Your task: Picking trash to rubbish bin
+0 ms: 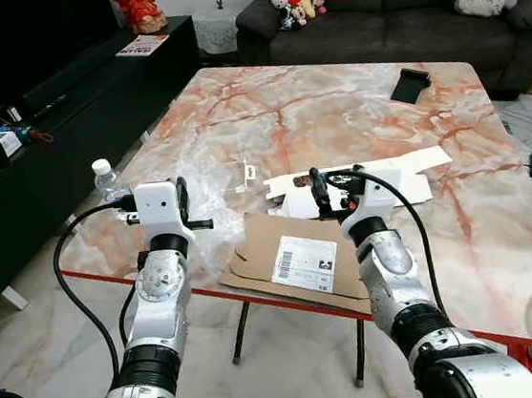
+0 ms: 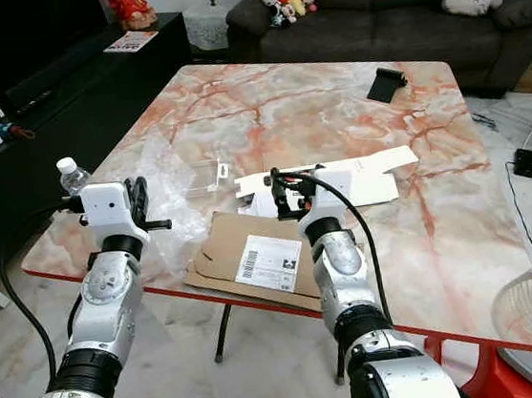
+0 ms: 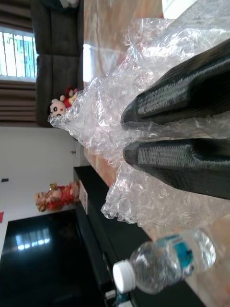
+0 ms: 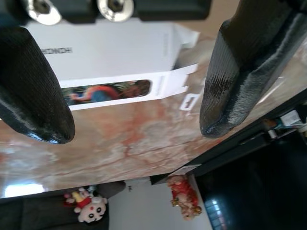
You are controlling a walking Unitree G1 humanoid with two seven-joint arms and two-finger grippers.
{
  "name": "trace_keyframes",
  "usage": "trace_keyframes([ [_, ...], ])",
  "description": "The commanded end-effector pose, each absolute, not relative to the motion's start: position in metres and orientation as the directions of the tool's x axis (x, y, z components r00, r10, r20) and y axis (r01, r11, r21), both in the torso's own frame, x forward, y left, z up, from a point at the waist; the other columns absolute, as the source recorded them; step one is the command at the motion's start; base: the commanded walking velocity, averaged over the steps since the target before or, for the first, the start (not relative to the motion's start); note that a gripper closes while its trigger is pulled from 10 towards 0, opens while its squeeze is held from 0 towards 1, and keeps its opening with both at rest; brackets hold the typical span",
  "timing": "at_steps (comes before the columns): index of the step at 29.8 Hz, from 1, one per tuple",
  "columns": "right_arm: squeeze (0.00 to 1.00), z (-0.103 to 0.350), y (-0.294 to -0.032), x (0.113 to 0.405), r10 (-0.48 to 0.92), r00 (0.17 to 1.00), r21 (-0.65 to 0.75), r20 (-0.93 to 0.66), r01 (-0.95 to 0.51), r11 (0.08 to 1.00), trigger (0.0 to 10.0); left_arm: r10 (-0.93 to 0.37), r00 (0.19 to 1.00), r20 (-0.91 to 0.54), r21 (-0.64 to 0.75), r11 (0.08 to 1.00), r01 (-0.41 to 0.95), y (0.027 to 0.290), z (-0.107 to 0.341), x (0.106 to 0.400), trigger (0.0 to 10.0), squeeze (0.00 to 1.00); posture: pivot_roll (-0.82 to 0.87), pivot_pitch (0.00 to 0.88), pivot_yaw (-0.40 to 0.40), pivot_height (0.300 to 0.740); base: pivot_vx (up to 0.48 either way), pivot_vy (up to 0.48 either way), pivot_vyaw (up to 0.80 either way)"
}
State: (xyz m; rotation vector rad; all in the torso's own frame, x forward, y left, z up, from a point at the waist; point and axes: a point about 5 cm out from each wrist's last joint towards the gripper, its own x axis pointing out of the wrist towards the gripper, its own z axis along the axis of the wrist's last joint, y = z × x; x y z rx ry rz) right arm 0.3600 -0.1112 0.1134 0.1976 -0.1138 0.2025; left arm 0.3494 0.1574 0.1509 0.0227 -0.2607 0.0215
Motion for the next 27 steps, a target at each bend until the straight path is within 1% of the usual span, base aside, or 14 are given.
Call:
trace_keyframes([
  [1,0.00,0.117,-0.109,0.360,0.190,0.970,0.183,0.152,-0.217,0.959,10.0,0.027,0.959,0.283,0.013,0.999,-0.032,0.162,0.157,0.350,10.0,0.00,0.03,0.000,0.029,0.740,0.000,0.000,0.00],
  [13,0.00,0.111,-0.103,0.355,0.199,0.969,0.189,0.145,-0.224,0.956,10.0,0.048,0.962,0.270,0.015,0.998,-0.054,0.174,0.154,0.346,10.0,0.00,0.05,0.000,0.043,0.740,0.000,0.000,0.00],
  [16,0.00,0.110,-0.099,0.355,0.208,0.968,0.193,0.143,-0.233,0.953,10.0,0.039,0.964,0.264,0.021,0.999,-0.046,0.173,0.153,0.346,10.0,0.00,0.05,0.000,0.063,0.740,0.000,0.000,0.00],
  [23,0.00,0.111,-0.091,0.352,0.217,0.964,0.195,0.156,-0.245,0.949,10.0,0.028,0.966,0.256,0.023,0.999,-0.035,0.171,0.154,0.347,10.0,0.00,0.05,0.000,0.071,0.740,-0.246,0.000,0.00],
  [27,0.00,0.107,-0.093,0.350,0.217,0.965,0.195,0.147,-0.243,0.950,10.0,0.029,0.966,0.256,0.018,0.999,-0.034,0.169,0.151,0.344,10.0,0.00,0.05,0.000,0.061,0.740,-0.248,0.000,0.00],
])
